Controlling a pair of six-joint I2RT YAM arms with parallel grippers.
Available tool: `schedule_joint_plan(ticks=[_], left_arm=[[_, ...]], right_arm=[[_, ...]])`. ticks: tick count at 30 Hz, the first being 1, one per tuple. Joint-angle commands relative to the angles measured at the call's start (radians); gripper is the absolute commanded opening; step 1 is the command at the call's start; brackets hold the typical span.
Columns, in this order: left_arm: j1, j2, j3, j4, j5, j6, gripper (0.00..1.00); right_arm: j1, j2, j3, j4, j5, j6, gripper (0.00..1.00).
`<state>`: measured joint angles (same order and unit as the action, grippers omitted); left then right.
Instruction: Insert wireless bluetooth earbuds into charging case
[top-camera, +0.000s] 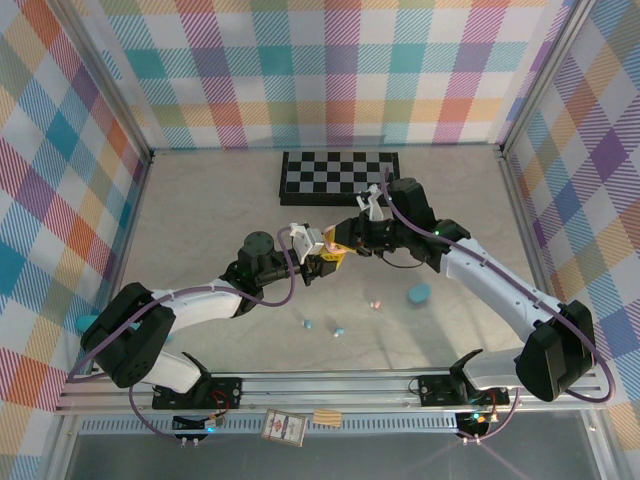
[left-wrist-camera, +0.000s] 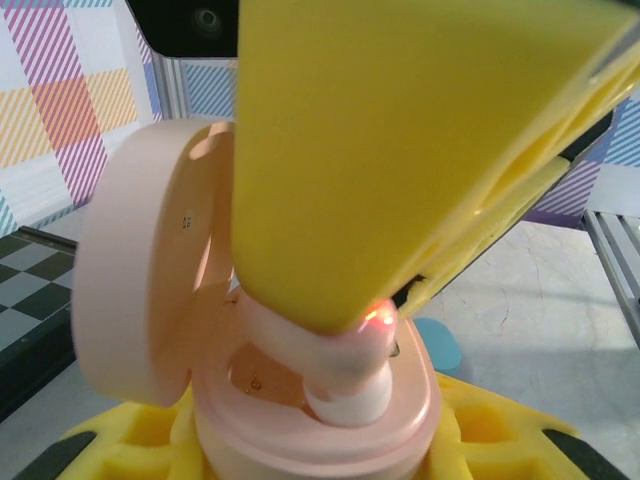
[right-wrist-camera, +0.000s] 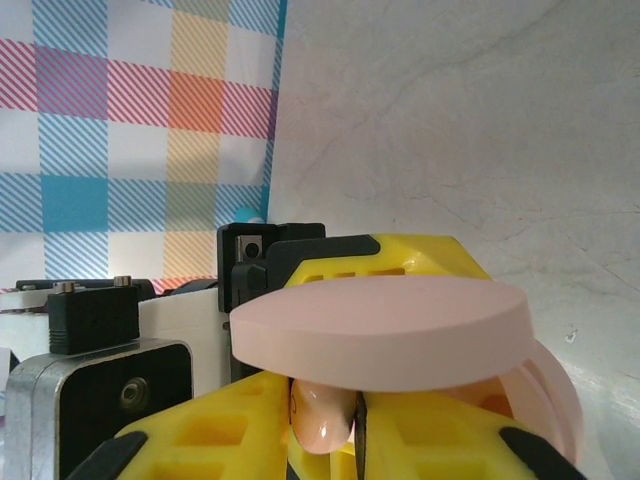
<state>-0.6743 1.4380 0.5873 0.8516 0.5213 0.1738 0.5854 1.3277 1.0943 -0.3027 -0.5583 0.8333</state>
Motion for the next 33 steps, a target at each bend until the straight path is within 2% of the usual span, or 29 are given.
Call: schedule_joint_plan(ticks=[1,9,19,22,28,33], left_arm=[[-0.013,-0.021,0.031,0.035,-0.001,0.009,0.29],[-0.013,-0.027,0.035,0.030,-0.001,0.010,0.29],[-0.006,-0.030,0.014,0.061,-0.016,0.012,0.29],[0.009,-0.057,-0.001,0.050,-0.014,0.012,0.29],[0.042,-0.118,-0.031,0.012,-0.004,0.017,0.29],[0.059,-0.157,-0.061,0.008,0.002,0.013,0.29]], right_arm=[[0.006,-0.003,0.029,-0.054,0.037,-0.035,0.29],[0.007,-0.028,0.045,-0.104,0.070,-0.063,0.35],[0.007,-0.140,0.016,-0.095,0.039,-0.118,0.50],[0.006,-0.222,-0.030,-0.106,0.082,-0.127,0.52],[-0.014,-0.392,-0.165,-0.215,0.283,-0.111,0.53],[-0.117,-0.496,-0.380,-0.166,0.261,0.022,0.53]])
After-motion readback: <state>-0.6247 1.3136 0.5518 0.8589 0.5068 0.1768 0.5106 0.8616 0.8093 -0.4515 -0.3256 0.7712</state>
